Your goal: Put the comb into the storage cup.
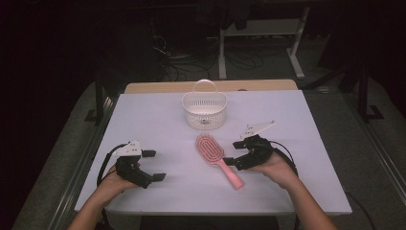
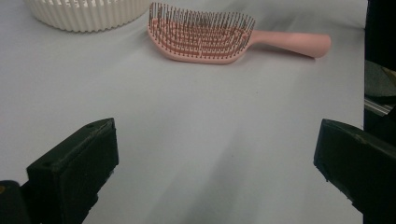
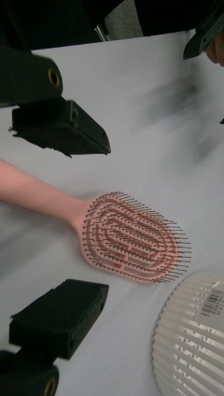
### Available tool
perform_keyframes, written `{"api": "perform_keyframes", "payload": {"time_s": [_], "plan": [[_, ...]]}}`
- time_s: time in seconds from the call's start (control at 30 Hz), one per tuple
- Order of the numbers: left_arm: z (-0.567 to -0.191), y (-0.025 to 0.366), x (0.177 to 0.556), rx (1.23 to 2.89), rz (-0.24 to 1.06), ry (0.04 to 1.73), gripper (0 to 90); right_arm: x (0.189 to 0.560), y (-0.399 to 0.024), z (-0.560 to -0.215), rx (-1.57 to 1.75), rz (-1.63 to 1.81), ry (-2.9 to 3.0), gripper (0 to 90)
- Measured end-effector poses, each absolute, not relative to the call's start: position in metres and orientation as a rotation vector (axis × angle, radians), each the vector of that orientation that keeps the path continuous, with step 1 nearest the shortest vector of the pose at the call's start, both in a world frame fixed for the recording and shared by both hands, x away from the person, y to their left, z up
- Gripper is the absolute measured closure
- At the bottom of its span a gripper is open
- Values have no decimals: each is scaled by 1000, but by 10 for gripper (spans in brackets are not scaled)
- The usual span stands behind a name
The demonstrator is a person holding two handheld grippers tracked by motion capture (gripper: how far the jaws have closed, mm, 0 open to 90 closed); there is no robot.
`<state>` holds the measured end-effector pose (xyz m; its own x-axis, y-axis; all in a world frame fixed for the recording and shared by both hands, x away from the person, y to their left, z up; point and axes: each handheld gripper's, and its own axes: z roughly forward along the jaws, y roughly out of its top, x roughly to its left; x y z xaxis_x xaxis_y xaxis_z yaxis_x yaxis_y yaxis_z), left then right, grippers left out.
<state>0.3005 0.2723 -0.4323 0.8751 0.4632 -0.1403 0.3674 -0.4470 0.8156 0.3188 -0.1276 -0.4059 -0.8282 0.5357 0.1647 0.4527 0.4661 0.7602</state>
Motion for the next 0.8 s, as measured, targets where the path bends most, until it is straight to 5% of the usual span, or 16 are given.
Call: {"api": "perform_keyframes", "payload": {"time_s": [0.8], "plan": [[-433,273,300,2089,130,600,0,311,-123,-413,802,1264,2736,825]]}}
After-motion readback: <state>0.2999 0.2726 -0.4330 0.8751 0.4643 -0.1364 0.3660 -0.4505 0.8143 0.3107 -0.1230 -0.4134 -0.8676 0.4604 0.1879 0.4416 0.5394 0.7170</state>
